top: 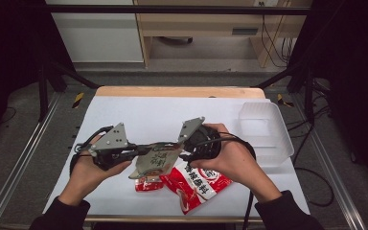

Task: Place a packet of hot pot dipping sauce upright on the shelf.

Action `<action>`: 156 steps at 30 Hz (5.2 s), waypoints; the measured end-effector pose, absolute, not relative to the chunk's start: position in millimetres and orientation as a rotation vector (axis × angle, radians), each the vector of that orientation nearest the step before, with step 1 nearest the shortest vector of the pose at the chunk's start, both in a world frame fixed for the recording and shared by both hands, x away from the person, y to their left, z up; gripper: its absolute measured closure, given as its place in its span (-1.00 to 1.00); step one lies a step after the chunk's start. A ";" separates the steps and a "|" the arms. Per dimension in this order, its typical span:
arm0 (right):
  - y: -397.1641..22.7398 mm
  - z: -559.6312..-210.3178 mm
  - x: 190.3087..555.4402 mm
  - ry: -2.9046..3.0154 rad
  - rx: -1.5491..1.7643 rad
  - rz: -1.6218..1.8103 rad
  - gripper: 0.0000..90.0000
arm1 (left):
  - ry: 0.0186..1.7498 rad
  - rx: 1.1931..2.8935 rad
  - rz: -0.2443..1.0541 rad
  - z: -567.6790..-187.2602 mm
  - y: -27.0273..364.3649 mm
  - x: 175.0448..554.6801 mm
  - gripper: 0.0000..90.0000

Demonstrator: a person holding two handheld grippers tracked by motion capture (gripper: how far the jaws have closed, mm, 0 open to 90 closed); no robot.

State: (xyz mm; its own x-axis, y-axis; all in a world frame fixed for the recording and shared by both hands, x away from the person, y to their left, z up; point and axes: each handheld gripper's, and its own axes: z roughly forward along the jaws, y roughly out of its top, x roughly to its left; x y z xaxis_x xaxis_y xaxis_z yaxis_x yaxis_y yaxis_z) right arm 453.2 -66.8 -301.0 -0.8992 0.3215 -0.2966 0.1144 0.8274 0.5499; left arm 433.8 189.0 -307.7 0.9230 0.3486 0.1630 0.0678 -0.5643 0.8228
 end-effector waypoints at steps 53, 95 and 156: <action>-198.9 -248.9 468.5 2.468 0.538 0.484 1.00 | 0.709 2.005 0.500 -431.4 289.4 413.8 -0.80; -309.7 -278.2 470.8 2.528 0.739 0.454 1.00 | 0.817 2.061 0.547 -443.7 303.0 417.1 -0.80; -168.8 -303.5 459.3 2.427 0.711 0.923 -0.65 | 0.803 2.105 0.563 -446.4 294.8 416.0 -0.80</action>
